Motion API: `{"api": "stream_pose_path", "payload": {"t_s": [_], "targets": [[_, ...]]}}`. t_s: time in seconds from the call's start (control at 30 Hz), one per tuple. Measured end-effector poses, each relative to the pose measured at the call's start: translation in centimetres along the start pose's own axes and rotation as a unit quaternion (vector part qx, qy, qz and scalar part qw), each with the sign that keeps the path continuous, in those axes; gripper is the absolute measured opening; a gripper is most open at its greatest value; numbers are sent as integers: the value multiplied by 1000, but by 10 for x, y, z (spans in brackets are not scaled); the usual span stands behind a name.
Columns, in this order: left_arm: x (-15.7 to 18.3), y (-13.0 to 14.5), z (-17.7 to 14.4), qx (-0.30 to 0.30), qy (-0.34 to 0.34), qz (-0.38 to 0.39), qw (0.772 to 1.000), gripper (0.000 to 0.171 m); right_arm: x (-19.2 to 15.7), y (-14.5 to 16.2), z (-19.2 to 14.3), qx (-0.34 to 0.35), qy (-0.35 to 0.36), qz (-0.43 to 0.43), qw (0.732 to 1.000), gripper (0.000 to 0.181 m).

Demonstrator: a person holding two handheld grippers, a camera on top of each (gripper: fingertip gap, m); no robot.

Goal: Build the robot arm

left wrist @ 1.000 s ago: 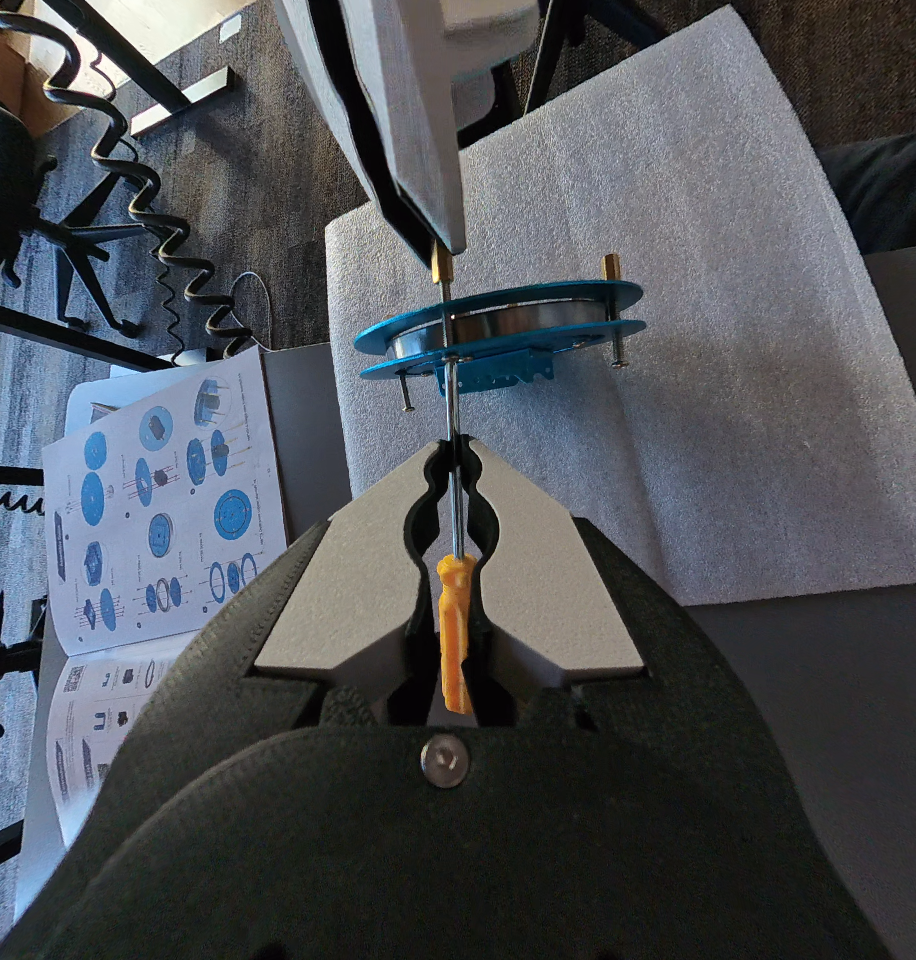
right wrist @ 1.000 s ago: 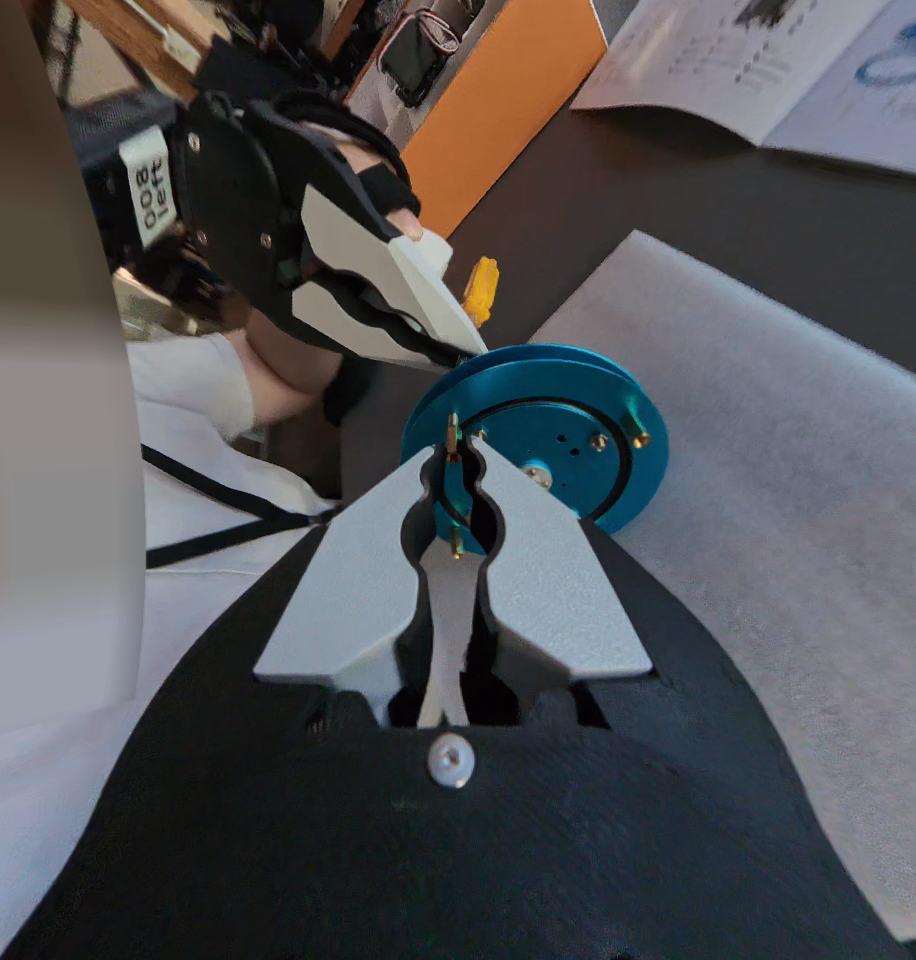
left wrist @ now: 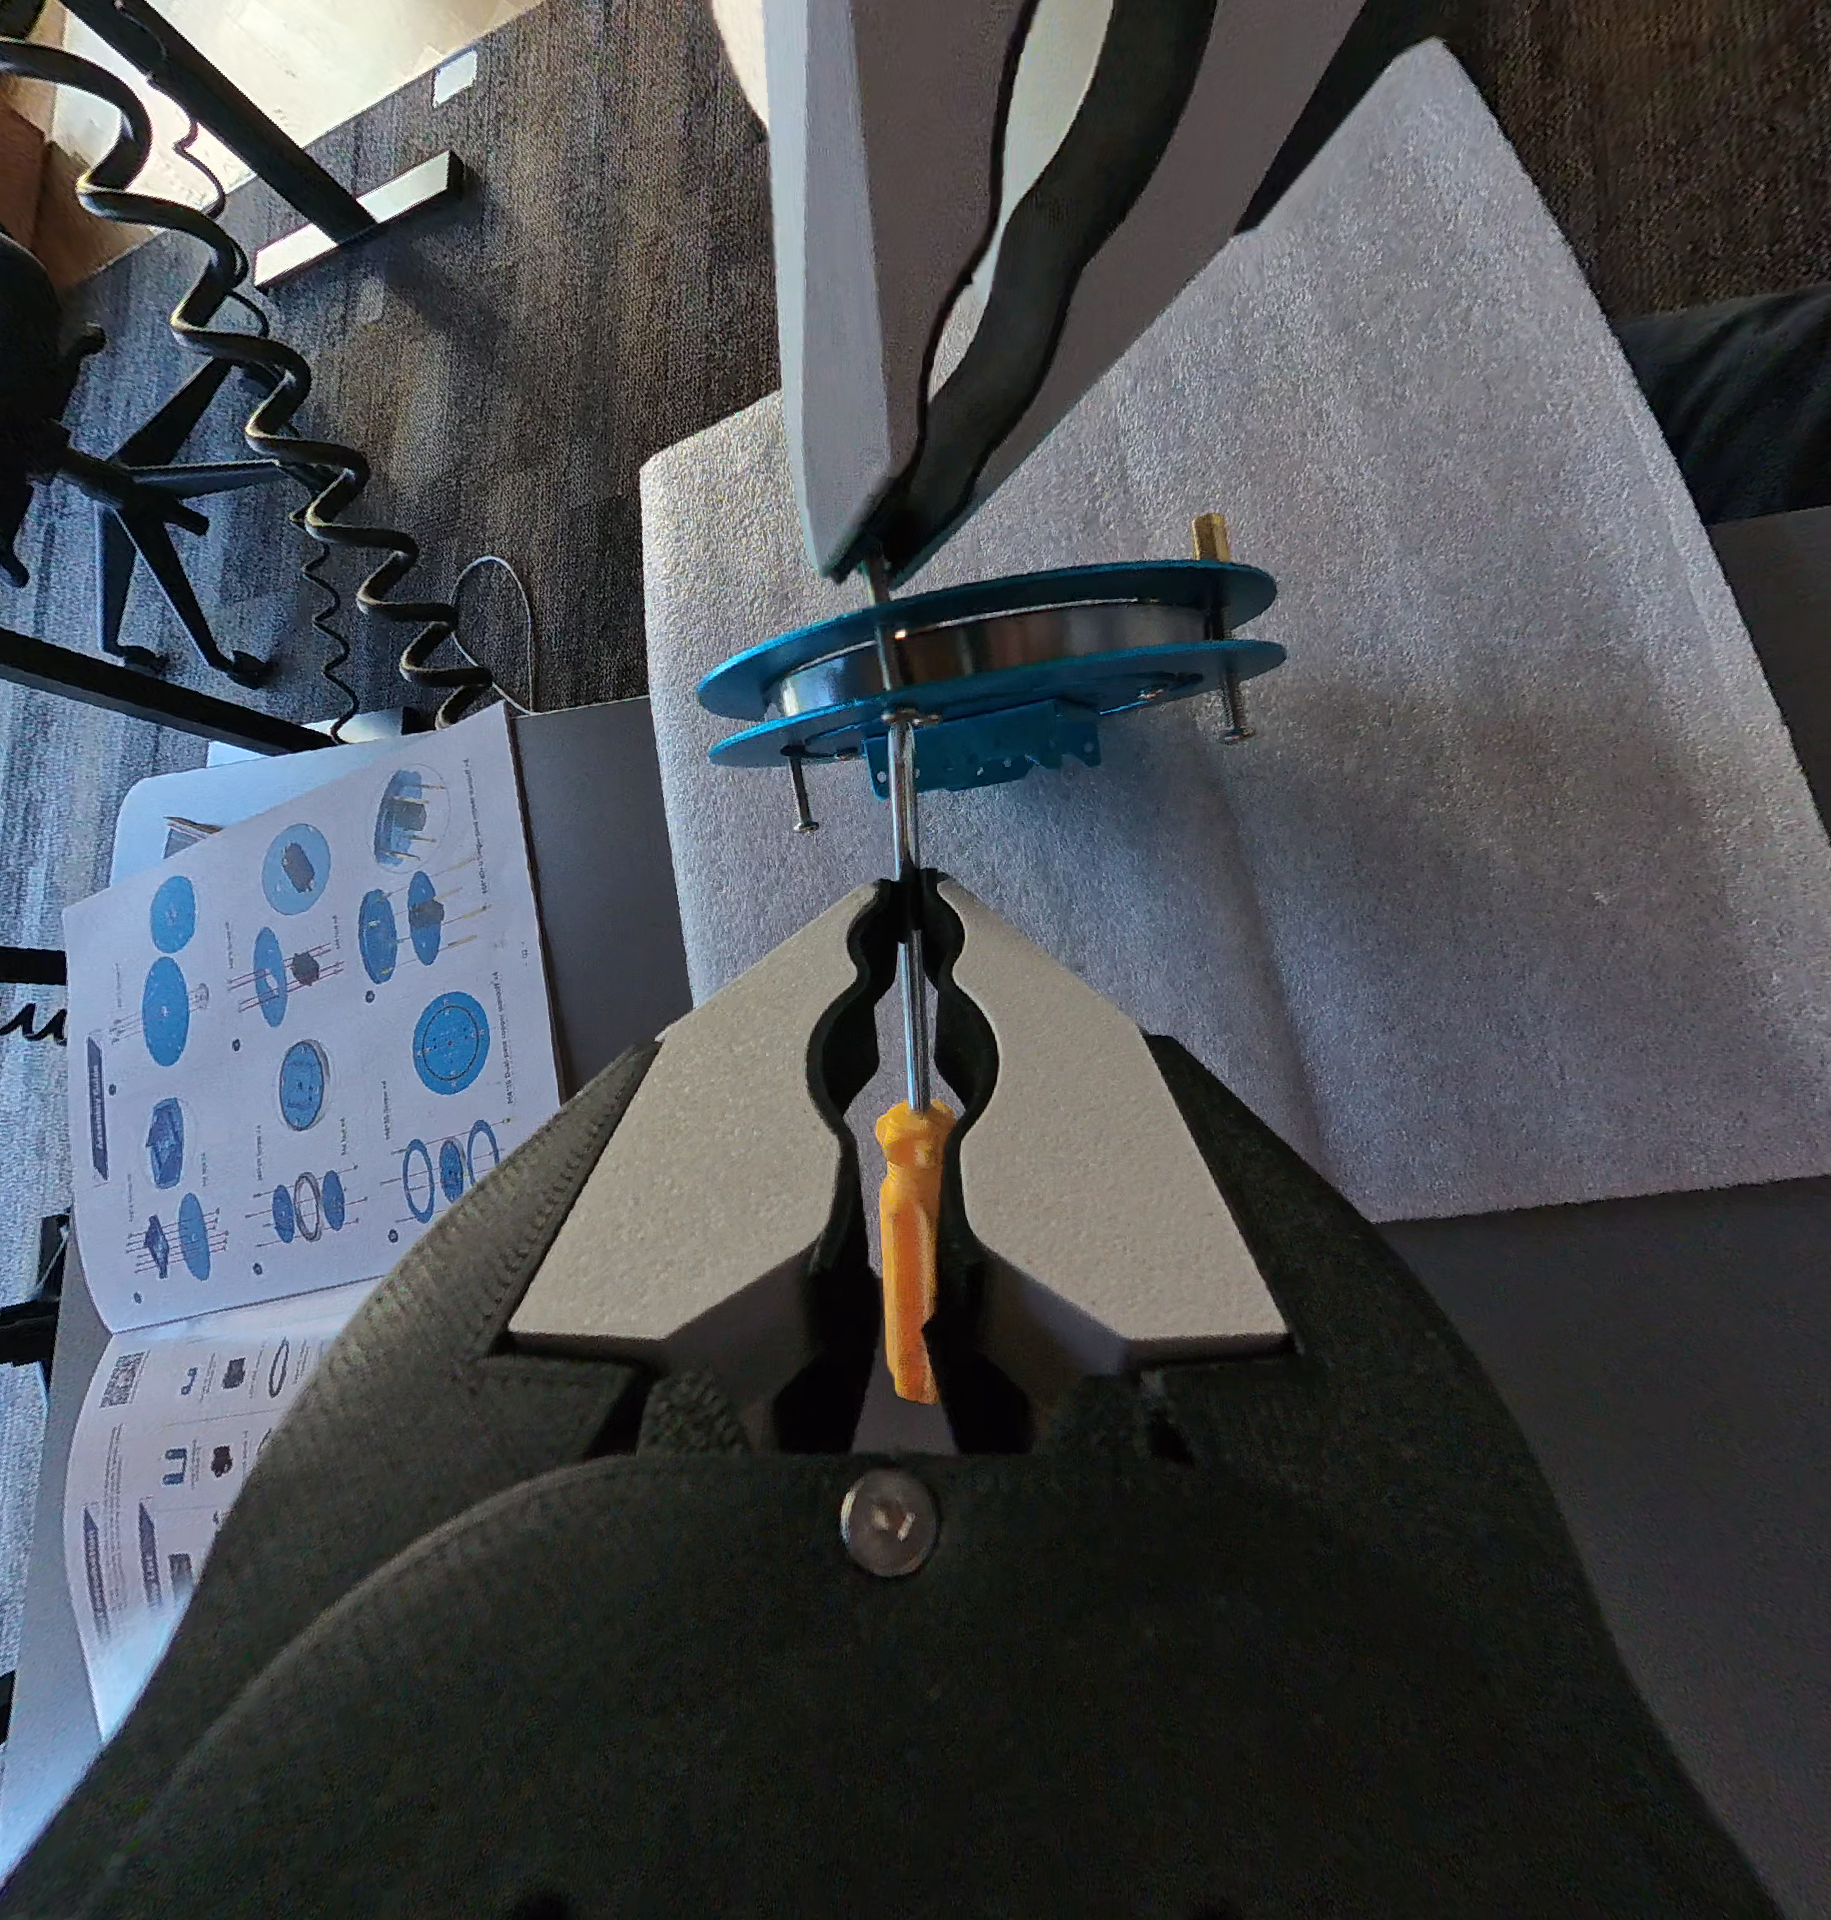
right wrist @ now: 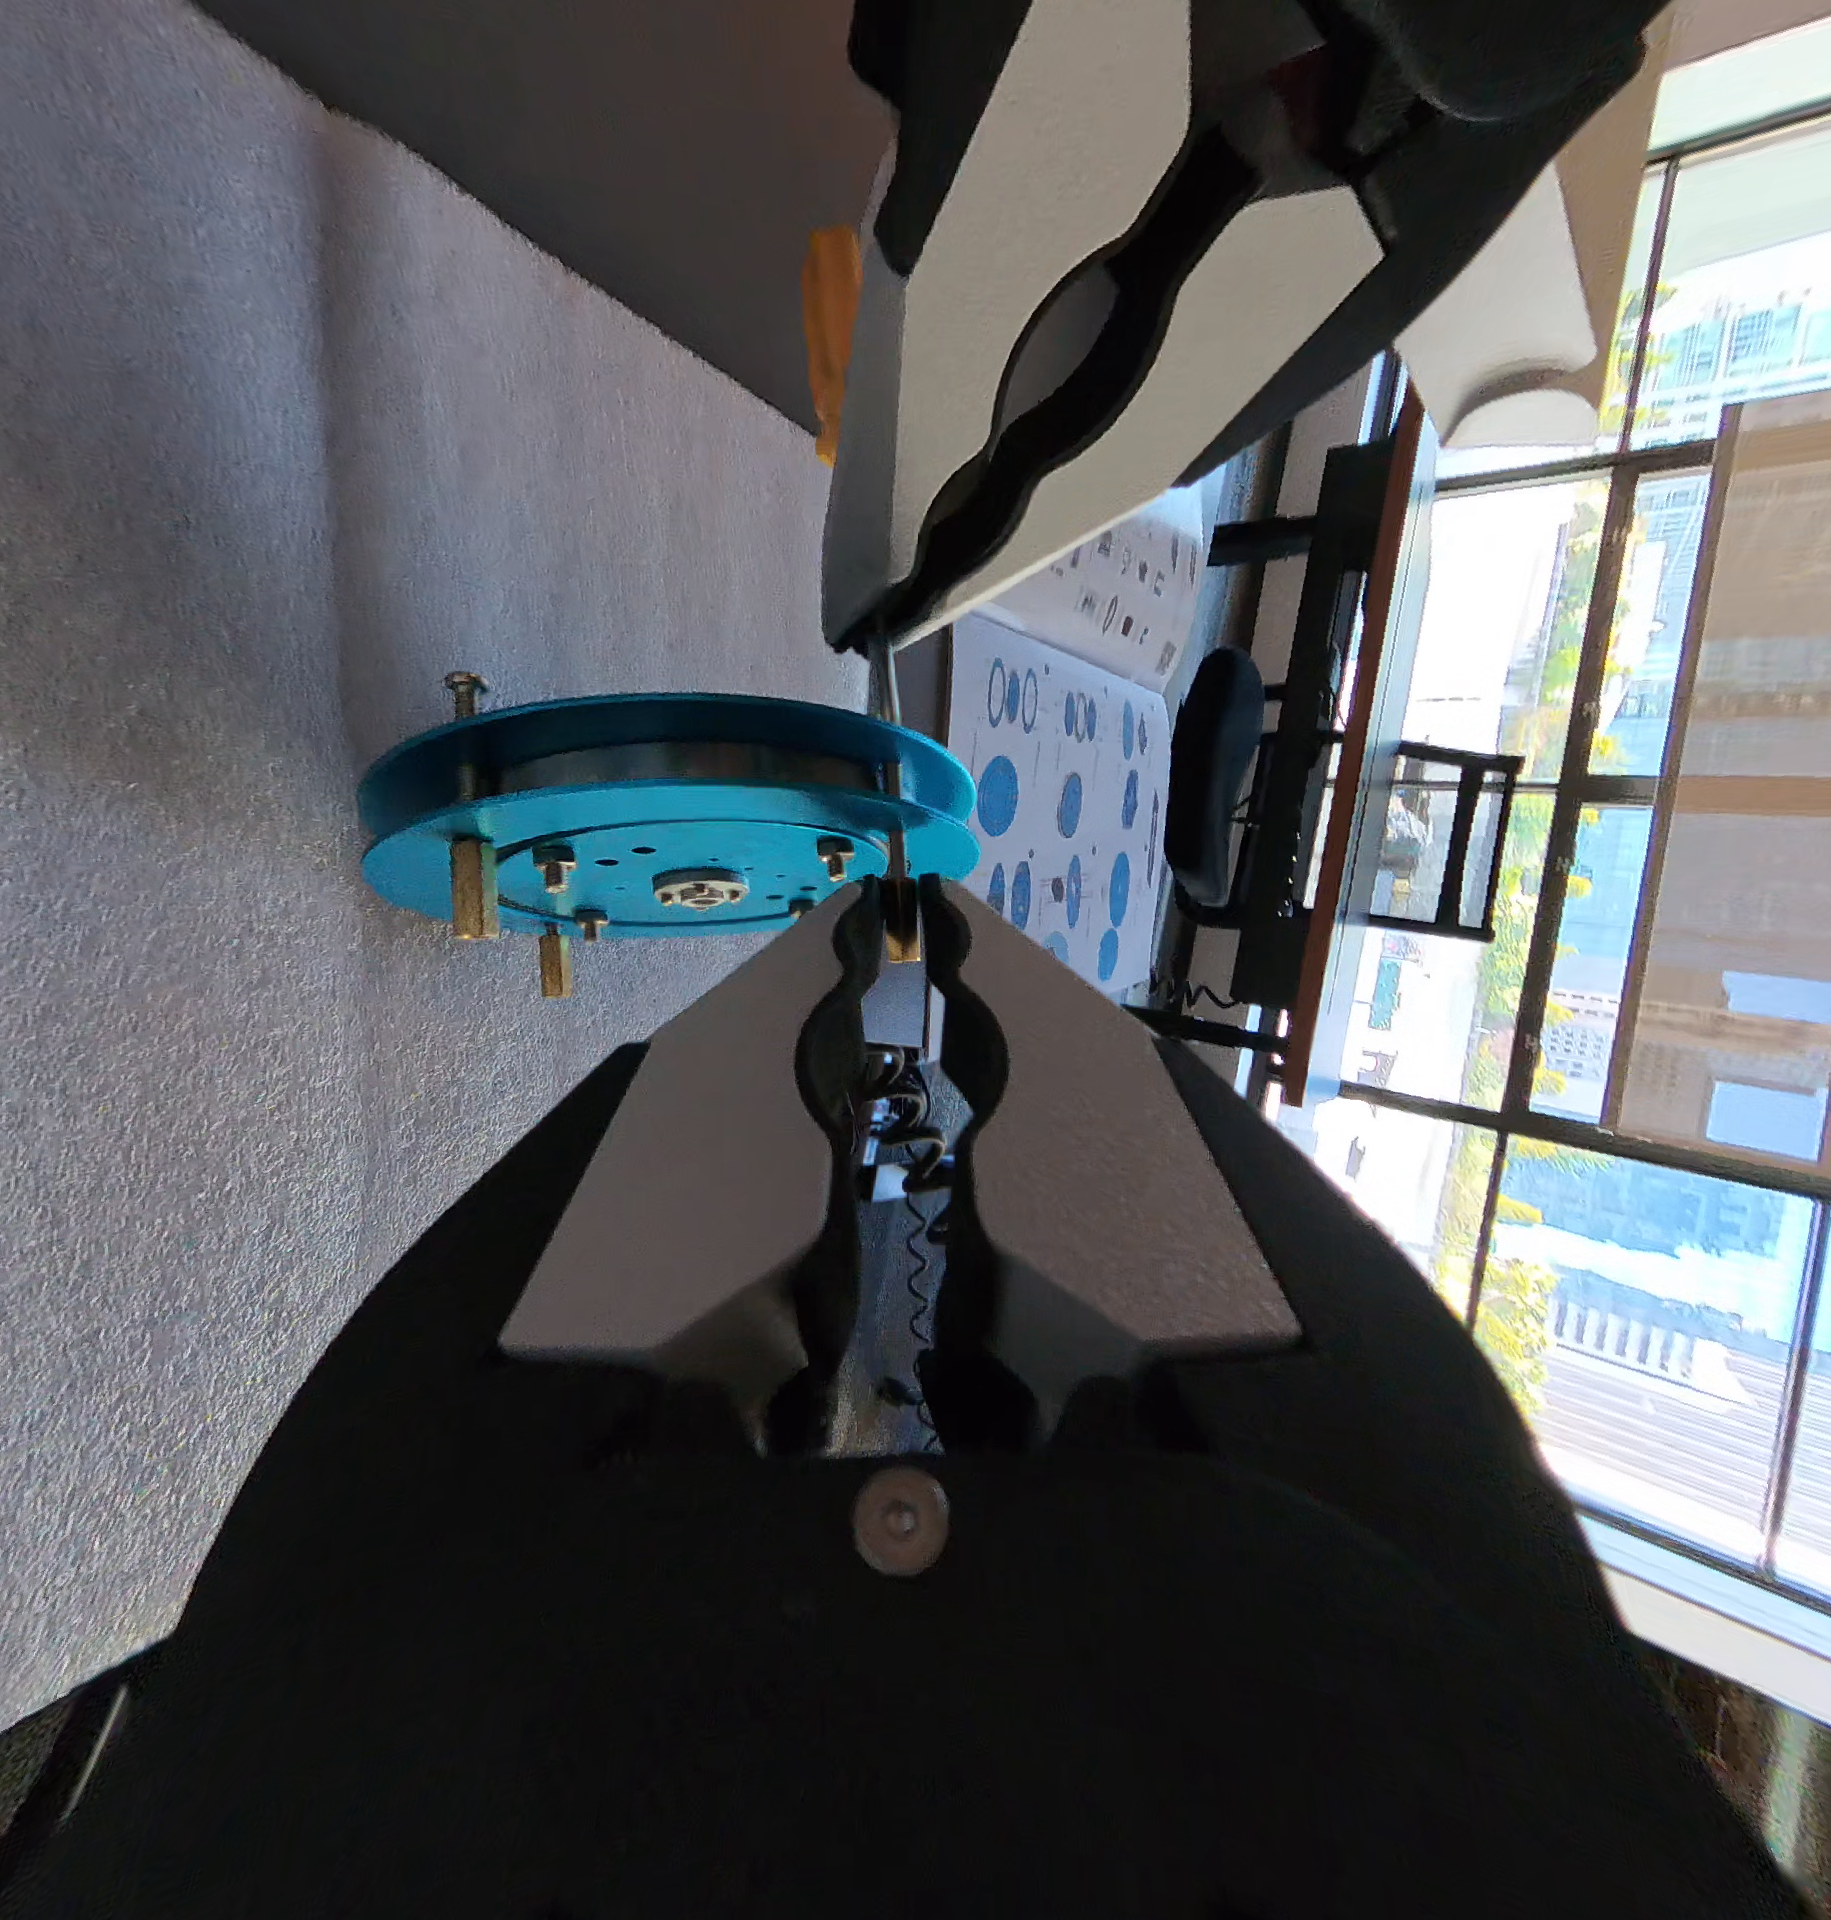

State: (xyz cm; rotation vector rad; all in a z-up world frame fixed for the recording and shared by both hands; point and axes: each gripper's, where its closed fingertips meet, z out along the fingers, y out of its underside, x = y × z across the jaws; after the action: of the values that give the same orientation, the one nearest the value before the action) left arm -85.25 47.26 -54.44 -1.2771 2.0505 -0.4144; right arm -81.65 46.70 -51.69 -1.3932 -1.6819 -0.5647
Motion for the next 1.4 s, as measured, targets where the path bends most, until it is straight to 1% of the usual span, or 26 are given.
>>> {"api": "stream_pose_path", "payload": {"t_s": [0.17, 0.33, 0.4, 0.5, 0.6, 0.67, 0.77, 0.83, 0.9, 0.97, 1.07, 1.17, 1.23, 1.4], "targets": [[1, -1, 0, 0, 0, 1, 1000, 1, 0, 5, 1, -43, -2, 15, 999, 7], [0, 0, 0, -4, -4, 3, 1000, 1, -1, 6, 1, -62, 2, 5, 998, 4], [0, 0, 0, -5, -4, 1, 1000, 1, -2, 5, 0, -66, -14, 15, 998, 4], [1, 0, 1, -8, -4, -3, 1000, 1, -5, 3, -2, -68, -58, 59, 994, 4], [1, 0, 1, -14, -8, -2, 1000, 1, -7, 1, -5, -64, -116, 115, 985, 5], [2, -1, 2, -14, -9, -3, 1000, 1, -8, 0, -6, -64, -163, 156, 972, 5], [2, -2, 2, -13, -9, -4, 1000, 1, -11, 0, -8, -66, -236, 219, 944, 5], [3, -3, 1, -11, -10, -4, 1000, 1, -13, 0, -9, -62, -284, 263, 920, 5], [3, -3, 1, -10, -11, -3, 1000, 2, -15, 0, -10, -59, -333, 311, 888, 5], [3, -4, 1, -11, -12, -2, 1000, 1, -17, -1, -11, -54, -381, 358, 851, 5], [3, -4, 0, -12, -15, 0, 1000, 1, -19, -2, -12, -46, -446, 425, 786, 5], [3, -4, 1, -12, -16, 2, 1000, 1, -22, -4, -14, -36, -507, 479, 716, 5], [4, -5, 1, -10, -15, 3, 1000, 2, -23, -6, -16, -33, -547, 513, 661, 5], [3, -5, 0, -11, -18, 5, 1000, 1, -23, -10, -20, -9, -628, 588, 510, 5]]}}
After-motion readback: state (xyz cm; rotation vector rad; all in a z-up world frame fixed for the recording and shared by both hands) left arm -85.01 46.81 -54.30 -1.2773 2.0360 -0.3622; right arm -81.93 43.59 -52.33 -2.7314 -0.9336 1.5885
